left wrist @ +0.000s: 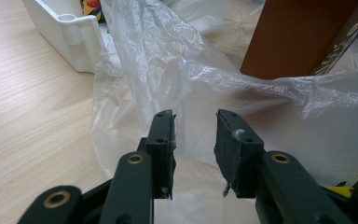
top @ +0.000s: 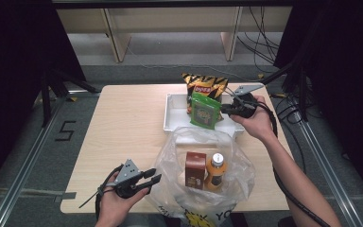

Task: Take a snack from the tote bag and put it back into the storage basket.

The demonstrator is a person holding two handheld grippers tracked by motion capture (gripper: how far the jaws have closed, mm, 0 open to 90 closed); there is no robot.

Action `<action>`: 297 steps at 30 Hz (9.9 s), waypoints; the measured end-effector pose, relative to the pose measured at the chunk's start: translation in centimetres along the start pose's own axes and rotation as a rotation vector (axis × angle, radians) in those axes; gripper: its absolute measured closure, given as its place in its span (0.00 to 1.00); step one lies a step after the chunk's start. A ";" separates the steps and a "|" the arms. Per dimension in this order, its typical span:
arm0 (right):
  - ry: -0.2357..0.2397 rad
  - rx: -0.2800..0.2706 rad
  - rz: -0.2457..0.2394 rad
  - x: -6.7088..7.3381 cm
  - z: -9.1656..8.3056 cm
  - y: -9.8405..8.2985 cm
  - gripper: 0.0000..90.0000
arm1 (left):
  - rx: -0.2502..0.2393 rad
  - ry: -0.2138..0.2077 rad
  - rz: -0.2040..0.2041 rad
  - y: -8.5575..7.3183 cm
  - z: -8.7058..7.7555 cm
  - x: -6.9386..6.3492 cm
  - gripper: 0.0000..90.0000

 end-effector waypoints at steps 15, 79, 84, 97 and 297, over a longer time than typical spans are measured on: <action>0.033 0.094 0.008 -0.3 3.6 -1.5 1.00 | -0.002 -0.009 -0.020 -0.1 0.1 0.0 0.74; 0.038 -0.108 0.109 4.1 -5.4 -3.1 0.58 | -0.042 0.031 -0.028 -0.1 -0.3 0.5 0.49; 0.039 -0.148 0.121 4.7 -5.8 -3.5 0.58 | -0.043 0.038 -0.021 -0.1 -0.3 0.6 0.48; 0.067 -0.166 0.120 5.9 -7.4 -3.1 0.56 | -0.039 0.037 -0.008 0.0 -0.2 0.4 0.48; 0.131 -0.239 0.147 10.2 -9.4 -2.8 0.35 | -0.006 0.011 0.038 -0.1 0.6 -0.5 0.51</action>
Point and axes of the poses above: each handheld gripper's, and its own axes: z roughly forward along the jaws, y roughly out of its top, x roughly to its left, the point moved 3 cm from there along z, roughly forward along the jaws, and after that the axes turned 3 degrees about -y, right-handed, at the moved point
